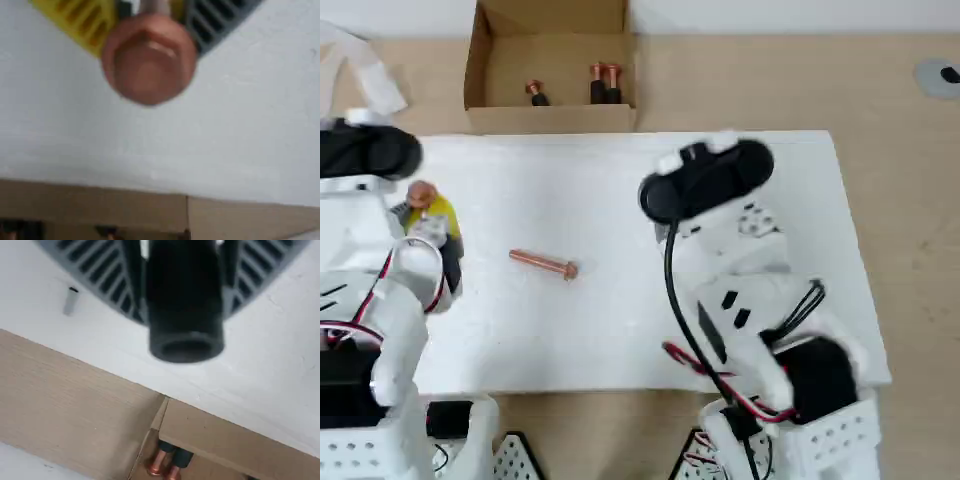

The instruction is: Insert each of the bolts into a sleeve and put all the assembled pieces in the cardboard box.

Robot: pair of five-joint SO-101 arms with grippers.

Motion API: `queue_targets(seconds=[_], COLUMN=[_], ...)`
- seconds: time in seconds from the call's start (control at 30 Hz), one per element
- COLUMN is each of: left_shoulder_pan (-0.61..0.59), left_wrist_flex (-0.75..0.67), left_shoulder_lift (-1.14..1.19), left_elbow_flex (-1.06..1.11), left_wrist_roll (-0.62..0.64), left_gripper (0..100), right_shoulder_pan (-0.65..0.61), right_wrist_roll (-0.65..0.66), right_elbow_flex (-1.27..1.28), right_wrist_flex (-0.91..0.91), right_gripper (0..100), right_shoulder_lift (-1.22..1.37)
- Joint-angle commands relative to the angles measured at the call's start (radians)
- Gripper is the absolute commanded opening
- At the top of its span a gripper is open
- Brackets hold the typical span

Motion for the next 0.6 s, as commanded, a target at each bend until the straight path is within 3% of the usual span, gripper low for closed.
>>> queue_targets(seconds=[0.0, 0.23, 0.4, 0.57], left_shoulder_pan=[-0.009, 0.021, 0.192, 0.345], left_wrist_flex=[-0.178, -0.394, -0.400, -0.387], left_shoulder_lift=[-0.015, -0.013, -0.021, -0.024], left_elbow_flex=[0.031, 0.133, 0.144, 0.118], left_wrist_roll=[0.075, 0.206, 0.221, 0.219], left_gripper=[1, 1, 1, 1], right_shoulder_pan=[-0.018, -0.200, -0.349, -0.410], right_wrist_roll=[0.006, -0.117, -0.115, -0.114], right_elbow_flex=[0.211, 0.509, 0.596, 0.602], right_wrist_flex=[-0.215, -0.529, -0.595, -0.606], right_gripper=[1.0, 1.0, 1.0, 1.0], right_shoulder_lift=[-0.110, -0.272, -0.312, -0.314])
